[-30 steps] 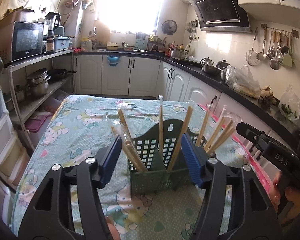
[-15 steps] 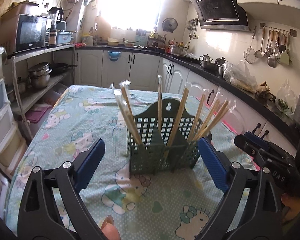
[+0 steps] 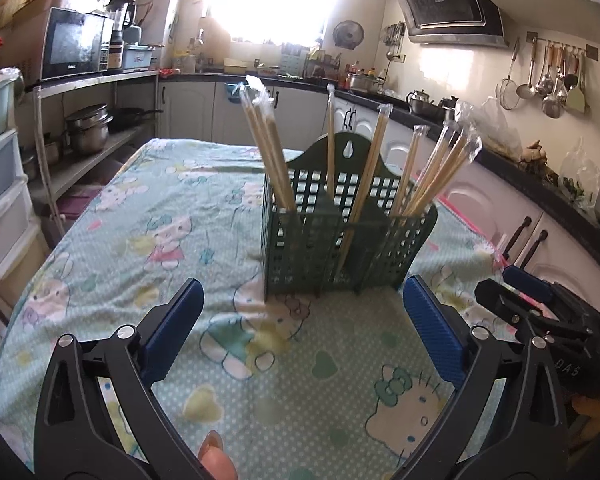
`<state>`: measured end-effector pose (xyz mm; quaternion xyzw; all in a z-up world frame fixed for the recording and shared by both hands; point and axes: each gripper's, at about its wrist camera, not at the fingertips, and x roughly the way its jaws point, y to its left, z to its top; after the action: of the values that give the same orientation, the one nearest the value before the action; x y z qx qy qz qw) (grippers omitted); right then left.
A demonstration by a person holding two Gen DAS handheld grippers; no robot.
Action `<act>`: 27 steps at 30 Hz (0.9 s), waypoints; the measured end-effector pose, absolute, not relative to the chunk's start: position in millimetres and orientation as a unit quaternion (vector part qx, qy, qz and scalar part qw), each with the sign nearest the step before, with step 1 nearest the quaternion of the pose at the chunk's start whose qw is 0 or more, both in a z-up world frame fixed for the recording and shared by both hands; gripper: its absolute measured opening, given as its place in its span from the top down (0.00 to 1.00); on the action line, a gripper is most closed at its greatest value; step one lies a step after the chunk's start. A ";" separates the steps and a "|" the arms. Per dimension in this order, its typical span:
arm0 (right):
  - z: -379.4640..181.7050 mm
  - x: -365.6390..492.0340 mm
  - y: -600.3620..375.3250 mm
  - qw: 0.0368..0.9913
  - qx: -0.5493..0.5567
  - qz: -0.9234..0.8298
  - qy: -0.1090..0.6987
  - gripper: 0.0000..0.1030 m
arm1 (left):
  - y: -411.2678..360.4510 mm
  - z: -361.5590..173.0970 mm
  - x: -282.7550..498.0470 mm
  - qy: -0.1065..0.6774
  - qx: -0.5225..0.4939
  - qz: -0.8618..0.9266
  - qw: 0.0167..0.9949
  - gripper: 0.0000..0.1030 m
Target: Organize utensils
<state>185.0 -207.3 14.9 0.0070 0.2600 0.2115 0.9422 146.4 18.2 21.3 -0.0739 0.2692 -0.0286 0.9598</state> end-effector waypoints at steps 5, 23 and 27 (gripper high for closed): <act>5.8 179.0 -208.8 0.941 0.006 0.209 0.265 0.17 | 18.5 9.2 139.8 0.270 -0.078 -0.022 0.959 0.10; -8.0 138.7 -220.1 0.965 -0.005 0.186 0.187 0.06 | 11.2 -9.7 110.6 0.208 -0.063 -0.013 0.976 0.10; -13.9 139.4 -226.3 0.967 0.009 0.174 0.187 0.06 | 9.8 -13.4 109.7 0.207 -0.058 -0.016 0.977 0.10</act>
<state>139.4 -226.3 -13.9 0.0095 0.1866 0.1744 0.9668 109.7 9.8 -13.4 -0.0579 0.2069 -0.0157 0.9765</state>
